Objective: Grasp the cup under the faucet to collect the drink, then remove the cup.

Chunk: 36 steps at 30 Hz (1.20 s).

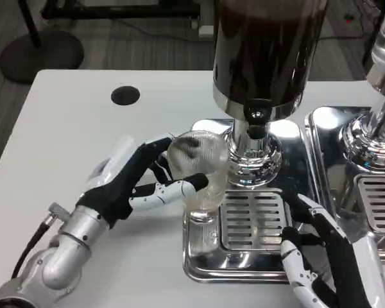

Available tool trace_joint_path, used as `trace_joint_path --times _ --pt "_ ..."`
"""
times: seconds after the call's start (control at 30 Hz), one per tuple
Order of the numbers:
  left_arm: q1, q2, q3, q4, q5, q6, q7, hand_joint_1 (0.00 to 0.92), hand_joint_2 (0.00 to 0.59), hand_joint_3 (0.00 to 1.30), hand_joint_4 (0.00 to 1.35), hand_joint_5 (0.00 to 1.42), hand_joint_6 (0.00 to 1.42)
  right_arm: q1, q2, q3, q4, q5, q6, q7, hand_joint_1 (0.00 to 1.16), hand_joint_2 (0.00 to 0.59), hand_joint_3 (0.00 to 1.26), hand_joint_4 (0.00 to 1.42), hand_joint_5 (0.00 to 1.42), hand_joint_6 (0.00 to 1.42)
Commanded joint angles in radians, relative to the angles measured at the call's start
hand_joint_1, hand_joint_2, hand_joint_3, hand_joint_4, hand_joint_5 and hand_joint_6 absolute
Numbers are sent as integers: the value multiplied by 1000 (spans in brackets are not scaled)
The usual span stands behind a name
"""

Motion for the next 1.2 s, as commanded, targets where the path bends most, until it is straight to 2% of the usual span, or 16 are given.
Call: trace_joint_path --times 0.03,0.8,0.97,1.2 --pt "-28 -19 -11 -16 2 -32 -19 211 257 374 398 642 745 14 9 -7 -9 -4 -20 -17 371 485 263 220 261 425" --pt "-65 -87 -91 -17 28 -33 -113 193 257 389 411 627 713 48 36 -25 -28 -19 -22 -49 371 485 263 220 261 425" --pt "-73 -76 -120 -28 75 -23 -99 188 257 377 391 586 624 54 42 -29 -29 -16 -24 -52 371 485 263 220 261 425" --pt "-76 -48 -139 -46 119 -19 -61 152 206 319 324 504 529 54 45 -27 -26 -14 -24 -51 371 485 265 220 261 425"
